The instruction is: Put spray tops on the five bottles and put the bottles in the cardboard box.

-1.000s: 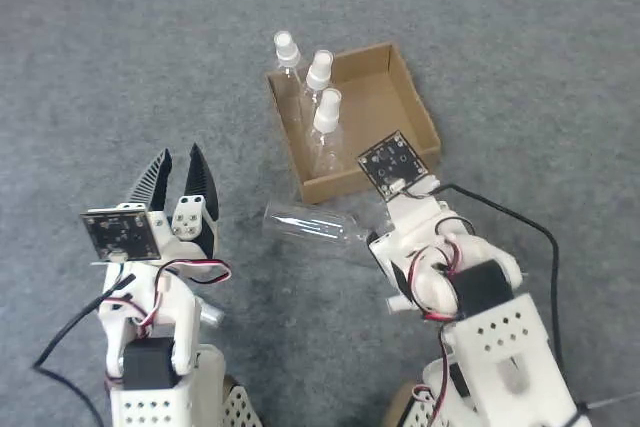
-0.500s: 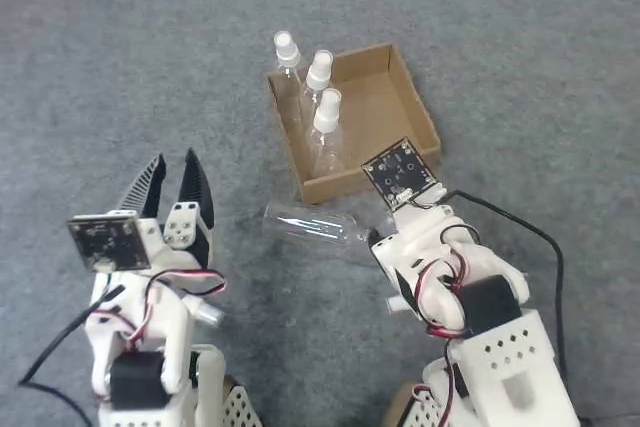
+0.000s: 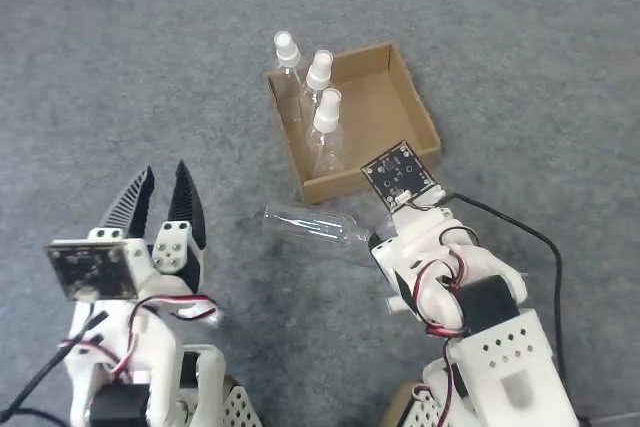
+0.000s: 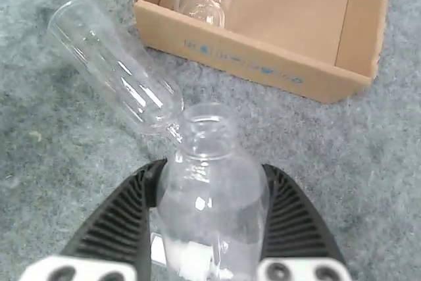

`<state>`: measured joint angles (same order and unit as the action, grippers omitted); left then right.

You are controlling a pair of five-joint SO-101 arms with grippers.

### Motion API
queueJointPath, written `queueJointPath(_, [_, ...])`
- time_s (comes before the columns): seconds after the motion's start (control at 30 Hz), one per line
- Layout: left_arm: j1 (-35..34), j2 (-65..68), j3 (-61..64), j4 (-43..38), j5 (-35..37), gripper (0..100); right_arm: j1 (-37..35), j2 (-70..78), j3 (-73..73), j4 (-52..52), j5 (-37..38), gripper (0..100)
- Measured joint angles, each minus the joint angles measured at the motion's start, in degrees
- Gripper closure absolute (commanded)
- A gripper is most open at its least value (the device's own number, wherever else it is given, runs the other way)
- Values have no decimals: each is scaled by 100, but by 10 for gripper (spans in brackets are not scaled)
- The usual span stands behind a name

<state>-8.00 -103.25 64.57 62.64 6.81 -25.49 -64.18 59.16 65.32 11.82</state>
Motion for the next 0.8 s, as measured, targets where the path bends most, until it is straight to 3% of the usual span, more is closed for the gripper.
queueJointPath(0.27, [352, 9, 0, 229, -211, 837, 0, 0, 0, 0, 0, 932])
queueJointPath(0.57, [343, 1653, -580, 255, -211, 836, 0, 0, 0, 0, 0, 932])
queueJointPath(0.8, [343, 2189, -686, 308, -211, 833, 0, 0, 0, 0, 0, 932])
